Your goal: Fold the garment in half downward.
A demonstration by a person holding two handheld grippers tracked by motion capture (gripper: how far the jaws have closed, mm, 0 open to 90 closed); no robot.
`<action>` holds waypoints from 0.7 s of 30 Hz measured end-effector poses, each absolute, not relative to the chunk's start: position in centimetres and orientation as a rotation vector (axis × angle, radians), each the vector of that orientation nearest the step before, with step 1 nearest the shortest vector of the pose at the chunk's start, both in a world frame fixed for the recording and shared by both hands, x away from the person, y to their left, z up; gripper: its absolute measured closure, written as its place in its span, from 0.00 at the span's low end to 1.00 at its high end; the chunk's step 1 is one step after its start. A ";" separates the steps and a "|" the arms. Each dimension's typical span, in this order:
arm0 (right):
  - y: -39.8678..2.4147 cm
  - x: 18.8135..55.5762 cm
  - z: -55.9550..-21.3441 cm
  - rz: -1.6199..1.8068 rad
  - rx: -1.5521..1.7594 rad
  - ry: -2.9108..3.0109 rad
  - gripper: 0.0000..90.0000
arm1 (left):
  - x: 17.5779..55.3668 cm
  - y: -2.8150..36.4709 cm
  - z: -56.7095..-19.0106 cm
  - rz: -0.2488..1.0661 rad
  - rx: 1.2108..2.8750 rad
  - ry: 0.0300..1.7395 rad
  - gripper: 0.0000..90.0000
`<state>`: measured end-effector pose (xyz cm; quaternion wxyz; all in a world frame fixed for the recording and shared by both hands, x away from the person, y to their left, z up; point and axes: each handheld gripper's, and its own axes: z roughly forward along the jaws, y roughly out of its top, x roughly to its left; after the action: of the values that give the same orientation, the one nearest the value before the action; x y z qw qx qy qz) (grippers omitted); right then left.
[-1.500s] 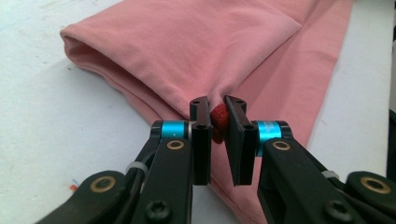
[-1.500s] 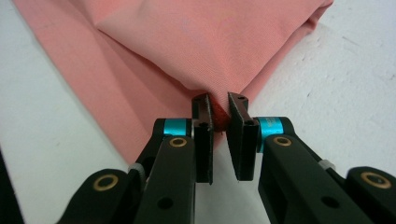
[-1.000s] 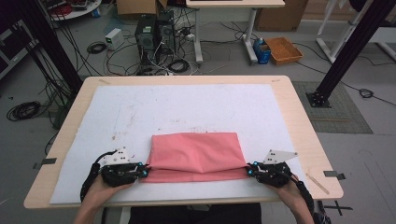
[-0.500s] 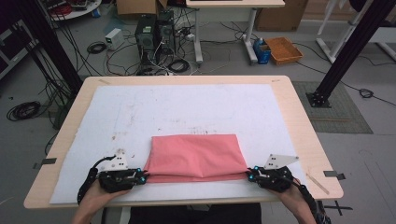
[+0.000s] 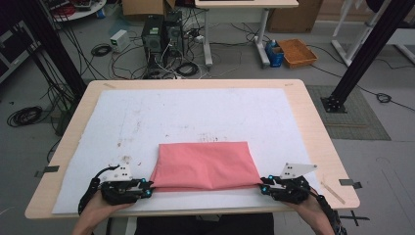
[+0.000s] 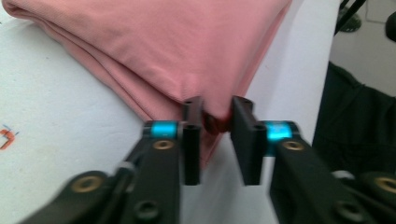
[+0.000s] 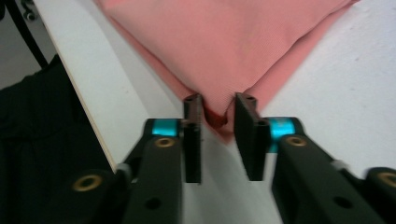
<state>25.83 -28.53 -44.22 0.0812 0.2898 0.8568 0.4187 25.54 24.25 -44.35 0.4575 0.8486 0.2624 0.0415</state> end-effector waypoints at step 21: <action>-24.0 27.7 -44.8 1.243 0.822 2.587 0.80 | 27.2 20.6 -44.6 0.085 2.164 0.617 0.82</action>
<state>27.73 -23.99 -44.77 0.0778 0.2746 0.8639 0.4149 27.24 20.64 -44.58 0.4305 0.8674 0.2473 0.0339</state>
